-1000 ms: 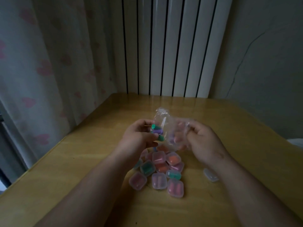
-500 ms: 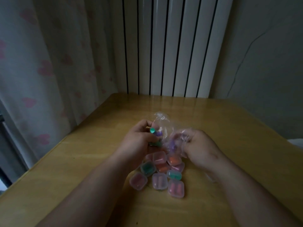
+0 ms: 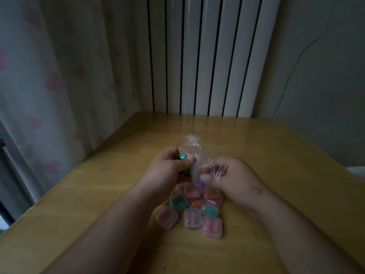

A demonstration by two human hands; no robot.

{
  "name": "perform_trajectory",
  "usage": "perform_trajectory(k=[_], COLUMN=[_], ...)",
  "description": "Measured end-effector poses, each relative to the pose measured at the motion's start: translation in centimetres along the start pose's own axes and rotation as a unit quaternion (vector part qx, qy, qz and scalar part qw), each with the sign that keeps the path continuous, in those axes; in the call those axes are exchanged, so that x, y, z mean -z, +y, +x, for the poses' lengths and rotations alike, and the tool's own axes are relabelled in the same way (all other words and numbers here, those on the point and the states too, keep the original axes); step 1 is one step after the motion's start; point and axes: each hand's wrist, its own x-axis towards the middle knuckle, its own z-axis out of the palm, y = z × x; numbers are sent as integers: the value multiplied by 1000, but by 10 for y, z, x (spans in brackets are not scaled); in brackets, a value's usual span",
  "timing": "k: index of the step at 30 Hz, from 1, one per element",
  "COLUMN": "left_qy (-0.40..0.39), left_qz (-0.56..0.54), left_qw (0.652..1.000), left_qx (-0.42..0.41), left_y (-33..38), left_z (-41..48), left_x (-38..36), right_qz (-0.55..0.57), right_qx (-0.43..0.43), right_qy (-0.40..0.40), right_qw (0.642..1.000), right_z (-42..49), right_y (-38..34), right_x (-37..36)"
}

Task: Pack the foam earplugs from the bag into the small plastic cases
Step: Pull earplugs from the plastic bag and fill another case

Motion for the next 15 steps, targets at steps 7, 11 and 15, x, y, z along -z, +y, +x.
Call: perform_trajectory(k=[7,11,15], left_qy=[24,27,25], left_qz=[-1,7,43], left_qw=[1000,999,998], left_qx=[-5,-17,-27], left_y=[-1,0,1], left_z=[2,1,-1], left_x=[1,-1,-1], right_qz=[-31,-63,-4], right_qx=[39,61,24], right_qy=[-62,-45,52], right_qw=[997,995,998], right_z=[-7,-6,0], right_y=[-9,-11,-6], right_x=[4,1,-2])
